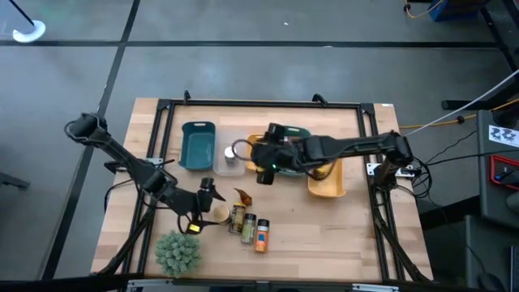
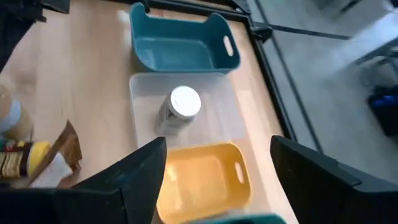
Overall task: Sort spices by type
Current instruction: Put the gold seasoning bottle into the blue bin
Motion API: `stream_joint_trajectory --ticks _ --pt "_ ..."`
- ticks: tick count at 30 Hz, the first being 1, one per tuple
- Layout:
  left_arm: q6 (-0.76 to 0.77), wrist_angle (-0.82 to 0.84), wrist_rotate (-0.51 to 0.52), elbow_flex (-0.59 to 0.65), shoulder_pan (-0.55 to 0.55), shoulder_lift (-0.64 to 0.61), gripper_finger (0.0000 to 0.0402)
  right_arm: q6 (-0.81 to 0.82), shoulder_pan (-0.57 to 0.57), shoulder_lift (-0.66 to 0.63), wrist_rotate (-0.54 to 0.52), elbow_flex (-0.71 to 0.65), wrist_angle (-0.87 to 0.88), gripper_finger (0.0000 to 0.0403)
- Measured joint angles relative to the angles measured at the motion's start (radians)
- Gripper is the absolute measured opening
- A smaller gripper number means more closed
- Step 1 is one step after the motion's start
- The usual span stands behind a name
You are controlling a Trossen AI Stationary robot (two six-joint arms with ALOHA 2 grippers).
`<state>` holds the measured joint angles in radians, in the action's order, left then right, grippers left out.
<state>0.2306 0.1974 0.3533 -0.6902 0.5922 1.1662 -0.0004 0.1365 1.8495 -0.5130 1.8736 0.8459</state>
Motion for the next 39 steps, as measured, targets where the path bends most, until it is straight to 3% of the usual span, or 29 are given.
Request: stream_joint_trajectory --ticks 14,39 --pt "0.110 0.072 -0.018 -0.025 0.000 0.067 0.0363 0.162 0.142 -0.011 -0.200 -0.001 0.163 0.0287" --pt "0.137 0.082 -0.017 -0.021 -0.012 0.101 0.0363 0.191 0.154 -0.009 -0.202 -0.001 0.175 0.0287"
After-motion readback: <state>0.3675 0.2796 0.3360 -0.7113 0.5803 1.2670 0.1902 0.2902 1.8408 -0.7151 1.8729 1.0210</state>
